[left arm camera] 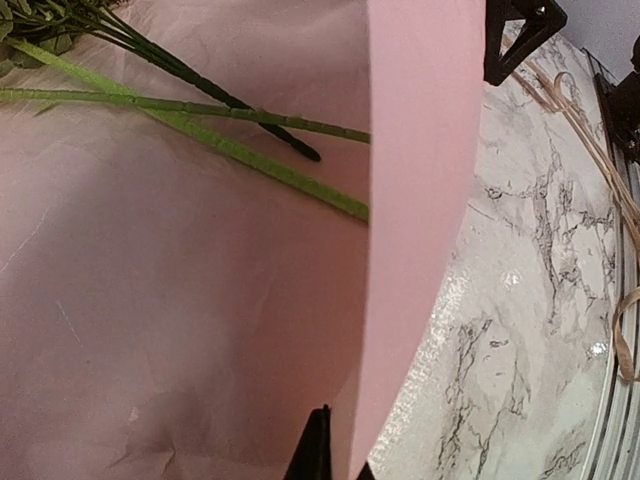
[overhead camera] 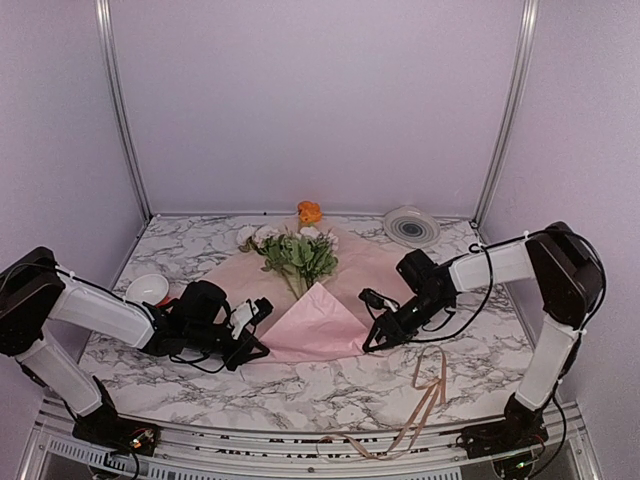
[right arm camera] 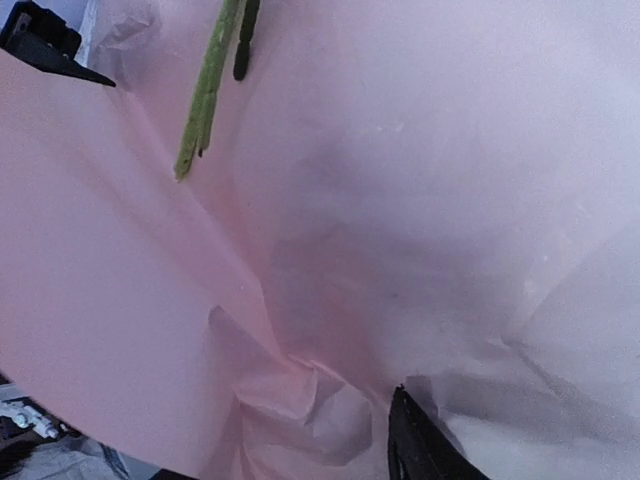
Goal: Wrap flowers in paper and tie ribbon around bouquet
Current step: Fold the bottom corner of the flattened wrapping paper at the center of the board.
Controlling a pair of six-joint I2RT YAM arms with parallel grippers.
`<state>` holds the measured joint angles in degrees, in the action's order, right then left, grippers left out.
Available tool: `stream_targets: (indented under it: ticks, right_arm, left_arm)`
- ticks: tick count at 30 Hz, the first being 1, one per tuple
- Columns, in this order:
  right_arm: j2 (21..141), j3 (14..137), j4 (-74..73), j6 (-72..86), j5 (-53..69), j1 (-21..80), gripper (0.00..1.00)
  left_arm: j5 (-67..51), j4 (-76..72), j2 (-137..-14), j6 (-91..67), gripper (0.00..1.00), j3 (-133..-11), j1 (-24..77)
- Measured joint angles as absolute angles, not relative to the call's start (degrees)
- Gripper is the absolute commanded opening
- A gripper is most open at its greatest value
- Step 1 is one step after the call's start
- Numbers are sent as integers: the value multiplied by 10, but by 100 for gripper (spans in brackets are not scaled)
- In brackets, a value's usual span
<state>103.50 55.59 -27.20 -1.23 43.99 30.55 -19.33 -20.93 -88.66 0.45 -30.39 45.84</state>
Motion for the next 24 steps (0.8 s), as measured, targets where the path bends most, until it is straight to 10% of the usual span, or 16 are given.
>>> stream_targets:
  ticks: [10, 24]
  right_arm:
    - [945, 506, -322, 36, 422, 224, 47]
    - [1057, 571, -260, 71, 447, 273, 9]
  left_arm:
    - [-180, -187, -884, 5, 0, -306, 457]
    - [-187, -177, -874, 7, 0, -309, 457]
